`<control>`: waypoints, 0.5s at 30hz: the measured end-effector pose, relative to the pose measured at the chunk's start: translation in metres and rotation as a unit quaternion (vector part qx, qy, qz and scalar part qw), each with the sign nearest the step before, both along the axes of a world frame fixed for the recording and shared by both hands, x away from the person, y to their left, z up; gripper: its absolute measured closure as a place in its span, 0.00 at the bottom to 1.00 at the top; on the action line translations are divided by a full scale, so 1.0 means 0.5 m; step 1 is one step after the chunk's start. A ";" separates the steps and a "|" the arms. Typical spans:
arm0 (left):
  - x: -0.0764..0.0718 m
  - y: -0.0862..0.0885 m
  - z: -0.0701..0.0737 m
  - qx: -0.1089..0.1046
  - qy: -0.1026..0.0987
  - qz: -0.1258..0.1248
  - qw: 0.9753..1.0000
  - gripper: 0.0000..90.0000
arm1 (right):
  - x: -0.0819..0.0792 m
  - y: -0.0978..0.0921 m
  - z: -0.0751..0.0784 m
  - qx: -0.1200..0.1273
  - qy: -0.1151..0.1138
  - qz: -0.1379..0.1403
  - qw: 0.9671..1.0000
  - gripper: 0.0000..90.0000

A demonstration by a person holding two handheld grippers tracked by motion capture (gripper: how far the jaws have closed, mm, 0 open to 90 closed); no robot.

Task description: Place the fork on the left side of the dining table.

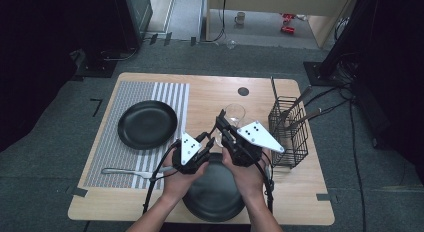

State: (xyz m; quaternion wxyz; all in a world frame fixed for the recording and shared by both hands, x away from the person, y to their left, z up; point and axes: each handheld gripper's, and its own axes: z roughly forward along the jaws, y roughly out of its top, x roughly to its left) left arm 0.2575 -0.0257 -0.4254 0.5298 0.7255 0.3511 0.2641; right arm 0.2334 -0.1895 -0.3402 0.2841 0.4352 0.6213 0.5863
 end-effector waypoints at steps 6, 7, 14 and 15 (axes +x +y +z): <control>0.000 0.006 0.000 -0.001 -0.002 -0.018 1.000 0.79 | -0.001 0.001 0.001 -0.001 -0.004 0.003 1.000 0.97; 0.000 0.008 0.001 -0.003 -0.001 -0.021 1.000 0.80 | -0.002 0.000 0.001 0.002 -0.003 0.005 1.000 0.97; 0.012 0.026 0.000 -0.028 0.020 -0.027 0.999 0.89 | 0.000 0.000 -0.005 0.006 -0.003 0.019 1.000 0.92; 0.014 0.029 0.000 -0.035 0.025 -0.022 0.999 0.98 | 0.000 0.002 -0.007 0.002 -0.003 0.022 1.000 0.90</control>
